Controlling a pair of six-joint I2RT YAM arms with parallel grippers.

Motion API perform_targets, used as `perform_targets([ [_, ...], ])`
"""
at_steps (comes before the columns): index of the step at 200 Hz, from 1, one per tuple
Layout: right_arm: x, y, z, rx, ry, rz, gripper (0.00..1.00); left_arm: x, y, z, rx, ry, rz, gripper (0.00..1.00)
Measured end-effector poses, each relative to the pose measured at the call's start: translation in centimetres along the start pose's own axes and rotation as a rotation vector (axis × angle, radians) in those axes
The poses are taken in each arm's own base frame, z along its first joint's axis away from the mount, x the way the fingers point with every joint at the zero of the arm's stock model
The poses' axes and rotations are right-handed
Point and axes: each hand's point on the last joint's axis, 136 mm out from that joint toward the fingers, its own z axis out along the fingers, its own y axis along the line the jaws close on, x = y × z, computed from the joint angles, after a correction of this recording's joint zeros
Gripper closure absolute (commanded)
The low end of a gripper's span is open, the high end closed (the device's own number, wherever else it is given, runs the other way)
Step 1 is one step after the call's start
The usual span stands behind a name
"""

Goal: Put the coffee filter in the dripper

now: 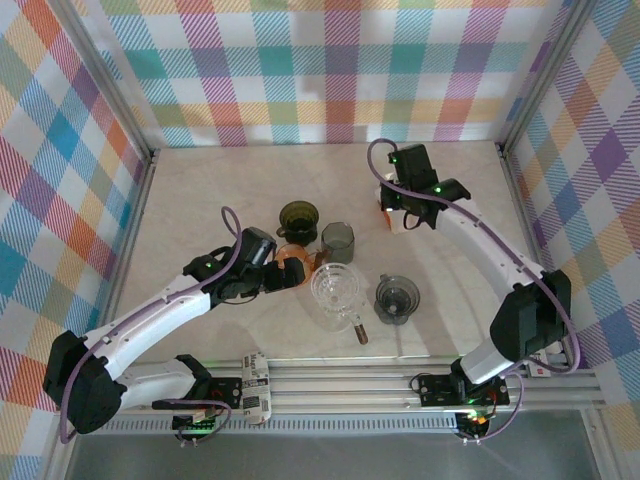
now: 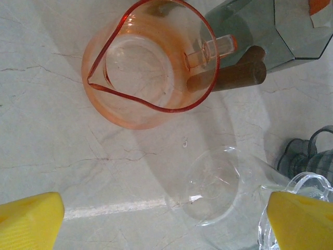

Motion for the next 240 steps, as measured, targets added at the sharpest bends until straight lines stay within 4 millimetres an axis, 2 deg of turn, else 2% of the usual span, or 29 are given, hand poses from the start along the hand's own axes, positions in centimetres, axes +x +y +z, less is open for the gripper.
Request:
perform_targets([
  [31,0.6,0.2,-1.1,-0.035,-0.004,0.005,1.00,-0.2,-0.2,-0.6,0.018,-0.016,-0.013,0.00],
  [75,1.1,1.1,-2.9,-0.111,-0.006,0.038,1.00,-0.9,-1.1,-3.2,0.088,-0.080,-0.016,0.00],
  [95,0.7,1.6,-5.1,-0.157,-0.030,0.054,1.00,-1.0,-1.1,-3.9,0.103,-0.093,-0.016,0.00],
  [126,0.9,3.0,-9.7,-0.256,-0.066,0.049,1.00,-0.9,-1.1,-4.9,0.120,-0.109,-0.015,0.00],
  [185,4.3,5.8,-17.1,-0.447,0.021,-0.006,1.00,-0.4,-0.8,-5.4,0.119,-0.094,0.011,0.00],
  [240,7.4,7.9,-21.3,-0.559,0.169,-0.058,1.00,0.0,-1.4,-6.0,0.150,-0.071,0.019,0.00],
])
